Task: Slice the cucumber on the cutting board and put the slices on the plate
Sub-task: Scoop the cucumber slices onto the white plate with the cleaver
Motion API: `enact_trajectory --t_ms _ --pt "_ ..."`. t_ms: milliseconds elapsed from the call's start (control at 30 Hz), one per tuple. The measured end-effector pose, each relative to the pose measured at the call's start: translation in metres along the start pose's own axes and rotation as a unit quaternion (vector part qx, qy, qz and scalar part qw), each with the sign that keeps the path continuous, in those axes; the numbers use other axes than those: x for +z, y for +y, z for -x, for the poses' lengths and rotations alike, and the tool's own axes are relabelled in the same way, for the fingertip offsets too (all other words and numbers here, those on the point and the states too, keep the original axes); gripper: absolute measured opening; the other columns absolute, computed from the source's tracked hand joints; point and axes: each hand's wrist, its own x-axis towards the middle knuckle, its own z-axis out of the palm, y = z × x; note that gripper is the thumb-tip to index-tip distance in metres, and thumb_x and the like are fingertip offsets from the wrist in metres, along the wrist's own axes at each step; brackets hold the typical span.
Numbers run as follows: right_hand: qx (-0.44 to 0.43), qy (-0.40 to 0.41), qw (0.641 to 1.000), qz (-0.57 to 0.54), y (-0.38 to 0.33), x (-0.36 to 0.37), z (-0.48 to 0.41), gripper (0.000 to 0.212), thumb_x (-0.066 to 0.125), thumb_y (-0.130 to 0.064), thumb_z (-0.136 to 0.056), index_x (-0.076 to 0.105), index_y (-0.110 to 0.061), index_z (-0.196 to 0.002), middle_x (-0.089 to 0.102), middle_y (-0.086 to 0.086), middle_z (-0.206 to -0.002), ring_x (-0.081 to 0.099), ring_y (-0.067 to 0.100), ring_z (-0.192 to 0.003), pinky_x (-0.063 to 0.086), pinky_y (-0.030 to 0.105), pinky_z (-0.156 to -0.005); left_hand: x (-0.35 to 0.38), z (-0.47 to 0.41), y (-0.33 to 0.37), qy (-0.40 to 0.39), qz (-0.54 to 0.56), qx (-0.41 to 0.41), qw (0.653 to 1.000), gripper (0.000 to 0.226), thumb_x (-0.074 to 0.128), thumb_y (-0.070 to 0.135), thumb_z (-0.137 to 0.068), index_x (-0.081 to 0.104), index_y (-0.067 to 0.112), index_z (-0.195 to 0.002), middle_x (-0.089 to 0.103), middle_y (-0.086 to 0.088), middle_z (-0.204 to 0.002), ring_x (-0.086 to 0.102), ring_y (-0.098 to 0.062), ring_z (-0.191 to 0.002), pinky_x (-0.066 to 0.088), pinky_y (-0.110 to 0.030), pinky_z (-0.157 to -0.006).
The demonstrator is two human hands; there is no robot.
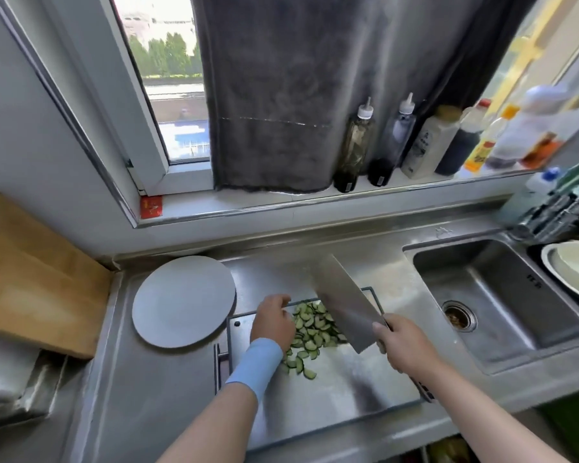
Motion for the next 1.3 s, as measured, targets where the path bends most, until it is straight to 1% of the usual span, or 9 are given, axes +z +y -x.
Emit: enact_trajectory --t_ms 200,400,500,667,800,900,1000,1167,1300 --pt "0.056 0.113 0.992 -0.017 0.065 -0.041 -0.027 0.032 0.045 -0.026 -0.101 0.050 -0.012 -0.074 0.061 0.007 -0.069 0.053 0.024 -0.059 0.042 0.032 -0.059 0.070 -0.016 0.055 -0.141 -0.146 0.117 0.972 0.046 0.044 0.024 -0.095 0.042 0.022 -0.141 0.036 0.002 -0.148 0.034 -0.020 -0.134 0.033 -0.036 -0.110" --pt "0.080 0.080 0.994 0.010 0.112 -0.049 -0.041 0.032 0.048 -0.026 -0.103 0.053 -0.007 -0.077 0.062 0.009 -0.073 0.057 0.022 -0.068 0.041 0.035 -0.061 0.118 -0.037 0.084 -0.247 -0.309 0.172 0.902 0.068 0.044 0.043 -0.095 0.014 0.026 -0.154 0.000 0.004 -0.162 0.004 -0.020 -0.147 0.011 -0.040 -0.119" --pt "0.073 0.057 0.996 0.001 0.122 -0.041 -0.047 0.029 0.049 -0.023 -0.103 0.057 -0.010 -0.078 0.063 0.004 -0.076 0.058 0.017 -0.074 0.041 0.029 -0.066 0.126 -0.039 0.082 -0.258 -0.352 0.217 0.873 0.070 0.047 0.048 -0.092 0.019 0.027 -0.152 0.006 0.003 -0.161 0.003 -0.021 -0.147 0.007 -0.039 -0.119" --pt "0.063 0.029 0.997 -0.031 0.127 -0.039 -0.049 0.027 0.046 -0.021 -0.104 0.059 -0.021 -0.081 0.063 -0.004 -0.076 0.059 0.011 -0.074 0.038 0.020 -0.059 0.126 -0.028 0.059 -0.184 -0.312 0.268 0.893 0.051 0.049 0.047 -0.089 0.047 0.030 -0.137 0.036 0.007 -0.147 0.027 -0.019 -0.137 0.016 -0.033 -0.114" --pt "0.059 0.006 0.998 -0.029 0.132 -0.037 -0.046 0.030 0.048 -0.022 -0.105 0.054 -0.026 -0.076 0.060 -0.006 -0.071 0.056 0.012 -0.069 0.040 0.023 -0.060 0.125 -0.025 0.050 -0.121 -0.255 0.265 0.922 0.055 0.051 0.053 -0.084 0.053 0.028 -0.133 0.047 0.006 -0.138 0.038 -0.021 -0.131 0.029 -0.039 -0.111" --pt "0.061 -0.011 0.998 -0.019 0.129 -0.032 -0.043 0.029 0.048 -0.024 -0.104 0.056 -0.021 -0.077 0.062 -0.004 -0.073 0.058 0.010 -0.071 0.036 0.019 -0.055 0.124 -0.027 0.050 -0.103 -0.250 0.194 0.943 0.070 0.047 0.058 -0.087 0.031 0.027 -0.148 0.025 0.005 -0.154 0.016 -0.019 -0.143 0.019 -0.038 -0.117" --pt "0.074 -0.030 0.997 -0.008 0.125 -0.024 -0.044 0.028 0.047 -0.027 -0.104 0.059 -0.018 -0.080 0.064 0.000 -0.075 0.060 0.015 -0.072 0.037 0.023 -0.056 0.126 -0.028 0.050 -0.113 -0.249 0.133 0.952 0.080 0.042 0.063 -0.089 0.012 0.026 -0.154 0.005 0.009 -0.160 0.001 -0.014 -0.147 0.009 -0.035 -0.120" --pt "0.075 -0.075 0.994 -0.001 0.122 -0.003 -0.047 0.025 0.048 -0.030 -0.102 0.062 -0.017 -0.086 0.062 -0.001 -0.069 0.060 0.020 -0.064 0.049 0.031 -0.060 0.136 -0.013 0.043 -0.097 -0.228 0.131 0.960 0.085 0.043 0.069 -0.085 0.012 0.029 -0.154 0.005 0.012 -0.160 0.007 -0.013 -0.147 0.012 -0.034 -0.119" --pt "0.063 -0.102 0.993 -0.016 0.115 0.013 -0.042 0.026 0.048 -0.027 -0.102 0.063 -0.014 -0.087 0.062 -0.001 -0.070 0.059 0.018 -0.066 0.044 0.028 -0.061 0.143 -0.001 0.040 -0.077 -0.232 0.138 0.960 0.083 0.036 0.071 -0.085 0.011 0.031 -0.154 0.001 0.011 -0.161 -0.002 -0.012 -0.147 0.008 -0.036 -0.120"
